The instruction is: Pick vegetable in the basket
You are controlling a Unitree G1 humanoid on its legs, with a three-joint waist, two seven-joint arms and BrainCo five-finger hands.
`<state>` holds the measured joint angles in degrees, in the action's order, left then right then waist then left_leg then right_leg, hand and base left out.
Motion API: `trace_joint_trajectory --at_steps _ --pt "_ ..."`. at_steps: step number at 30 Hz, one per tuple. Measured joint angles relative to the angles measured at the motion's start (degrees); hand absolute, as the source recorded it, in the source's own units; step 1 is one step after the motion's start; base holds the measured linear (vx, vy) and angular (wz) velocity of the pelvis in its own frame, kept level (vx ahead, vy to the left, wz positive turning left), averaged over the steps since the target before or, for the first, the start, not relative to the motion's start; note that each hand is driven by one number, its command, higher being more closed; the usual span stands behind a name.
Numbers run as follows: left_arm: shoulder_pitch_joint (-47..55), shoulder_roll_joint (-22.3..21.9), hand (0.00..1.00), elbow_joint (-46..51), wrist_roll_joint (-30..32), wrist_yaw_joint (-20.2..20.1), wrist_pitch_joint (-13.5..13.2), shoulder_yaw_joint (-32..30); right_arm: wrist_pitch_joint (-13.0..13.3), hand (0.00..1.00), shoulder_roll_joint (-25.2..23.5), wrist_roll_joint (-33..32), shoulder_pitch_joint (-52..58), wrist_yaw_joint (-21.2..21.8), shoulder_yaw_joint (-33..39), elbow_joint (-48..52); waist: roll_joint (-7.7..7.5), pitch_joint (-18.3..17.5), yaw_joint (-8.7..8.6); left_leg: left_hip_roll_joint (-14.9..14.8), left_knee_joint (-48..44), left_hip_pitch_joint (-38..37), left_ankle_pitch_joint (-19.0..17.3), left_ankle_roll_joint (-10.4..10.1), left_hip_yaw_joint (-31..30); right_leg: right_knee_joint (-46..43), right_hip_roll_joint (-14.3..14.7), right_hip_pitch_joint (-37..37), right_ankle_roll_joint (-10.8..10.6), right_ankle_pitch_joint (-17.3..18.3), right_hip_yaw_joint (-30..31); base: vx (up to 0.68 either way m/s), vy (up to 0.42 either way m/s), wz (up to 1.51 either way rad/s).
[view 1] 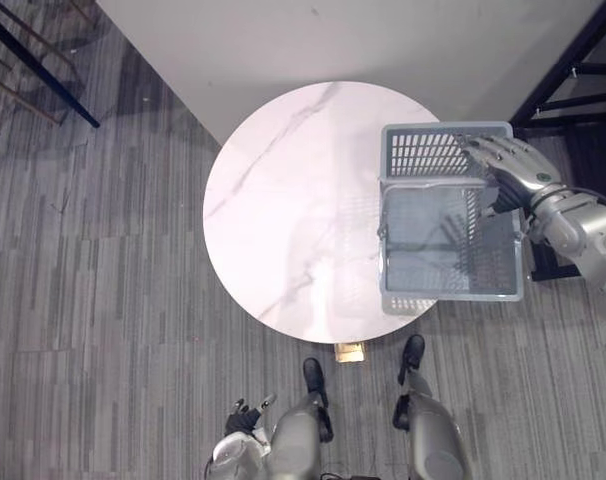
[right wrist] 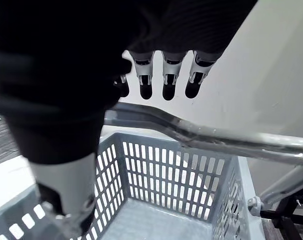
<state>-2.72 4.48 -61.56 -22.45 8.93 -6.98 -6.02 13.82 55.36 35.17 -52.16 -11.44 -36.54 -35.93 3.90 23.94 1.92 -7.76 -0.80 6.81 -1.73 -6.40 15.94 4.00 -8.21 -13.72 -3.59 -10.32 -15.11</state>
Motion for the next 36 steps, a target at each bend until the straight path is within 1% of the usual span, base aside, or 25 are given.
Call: trace_joint_trajectory --at_steps 4,7,9,13,18,22,27,30,32,33,35,36 --pt "-0.02 0.15 0.0 0.0 0.0 0.06 -0.02 0.91 -0.68 1.0 -0.01 0.55 0.68 -0.69 0.02 -2.85 0.71 0.36 0.41 -0.03 -0.32 0.13 -0.01 0.0 -0.13 -0.01 -0.01 0.07 0.01 -0.01 -0.04 0.0 0.0 0.0" --pt "-0.04 0.18 0.0 -0.04 0.0 0.55 -0.01 1.92 -1.04 1.0 -0.08 0.52 1.11 -3.21 0.28 -4.54 1.56 0.74 0.53 -0.03 -0.41 0.13 0.0 0.0 -0.15 0.0 -0.01 0.08 0.0 -0.15 -0.01 0.0 0.0 0.0" --pt "-0.04 0.24 0.0 -0.05 0.0 0.9 -0.05 2.43 -1.02 1.0 -0.36 0.56 1.3 -3.58 0.74 -5.2 1.58 0.75 0.57 -0.03 -0.43 0.09 -0.01 -0.01 -0.19 -0.02 -0.02 0.16 0.0 -0.15 -0.1 0.0 0.0 0.0" --pt "-0.08 0.44 0.0 -0.02 -0.01 1.06 -0.33 3.76 -1.77 1.0 -1.38 1.01 3.1 -5.45 2.43 -8.73 1.58 0.75 0.66 0.01 -0.55 -0.16 -0.01 -0.02 -0.68 -0.01 -0.17 0.79 0.0 -0.14 -0.57 0.02 0.005 0.06" --pt "-0.12 0.66 0.0 -0.02 0.01 1.69 -0.35 4.68 -1.34 1.0 -2.32 2.23 4.28 -7.99 2.42 -10.1 1.57 0.74 0.76 -0.03 -0.61 -0.69 -0.01 -0.03 -0.7 -0.04 -0.14 1.35 -0.01 -0.14 -0.6 0.0 0.0 0.0" --pt "-0.21 0.85 0.0 -0.04 0.03 2.12 -0.34 5.75 -0.5 1.0 -3.11 2.59 5.54 -9.16 2.18 -10.0 1.54 0.72 0.65 -0.04 -0.53 -1.73 -0.03 -0.04 -0.6 -0.04 -0.12 2.25 -0.02 -0.13 -0.51 0.0 0.0 0.0" --pt "-0.28 0.76 0.0 -0.08 0.11 2.17 -0.14 5.76 -0.56 1.0 -3.92 3.8 7.4 -9.09 1.95 -7.0 1.2 0.54 0.61 -0.12 -0.51 -3.25 -0.03 -0.04 -0.6 0.01 -0.02 3.86 -0.03 -0.12 -0.53 0.0 0.0 0.0" --pt "-0.27 0.74 0.0 -0.43 0.3 2.22 0.16 5.45 -0.54 1.0 -3.95 5.56 9.62 -8.68 1.93 -0.86 0.26 -0.41 0.44 -0.21 -0.26 -4.8 -0.06 -0.1 -0.44 0.49 0.19 5.42 -0.06 -0.14 -0.47 0.01 -0.001 -0.01" --pt "-0.03 0.8 0.0 -1.83 1.34 2.2 0.88 3.65 -0.36 1.0 -3.99 6.55 12.76 -7.47 1.87 3.02 -1.73 -3.5 0.58 -0.49 -0.06 -5.56 -0.21 -0.31 -0.4 1.61 0.6 6.65 -0.26 -0.3 -0.58 0.05 -0.012 -0.01" --pt "0.24 0.82 0.0 -1.9 1.35 2.19 1.11 3.12 -0.21 1.0 -3.99 6.41 13.4 -6.9 1.88 3.99 -2.26 -4.18 0.49 -0.53 0.23 -6.13 -0.22 -0.32 -0.34 1.99 0.73 7.27 -0.3 -0.33 -0.59 0.06 -0.011 -0.07" --pt "1.51 0.86 0.0 -2.38 2.94 2.13 1.97 1.13 1.08 1.0 -3.96 5.68 15.76 -5.93 1.96 9.1 -4.21 -7.78 0.14 -0.81 0.74 -7.57 -0.46 -0.58 0.47 2.08 1.11 8.07 -0.33 -0.3 -0.06 0.05 -0.001 -0.14" --pt "1.77 0.89 0.0 -2.36 3.37 2.06 2.13 1.0 1.4 1.0 -3.94 5.29 16.11 -5.57 1.96 10.35 -4.54 -8.44 -0.01 -0.82 0.76 -7.77 -0.52 -0.59 0.67 2.08 1.13 8.13 -0.33 -0.3 0.1 0.04 0.007 -0.14"
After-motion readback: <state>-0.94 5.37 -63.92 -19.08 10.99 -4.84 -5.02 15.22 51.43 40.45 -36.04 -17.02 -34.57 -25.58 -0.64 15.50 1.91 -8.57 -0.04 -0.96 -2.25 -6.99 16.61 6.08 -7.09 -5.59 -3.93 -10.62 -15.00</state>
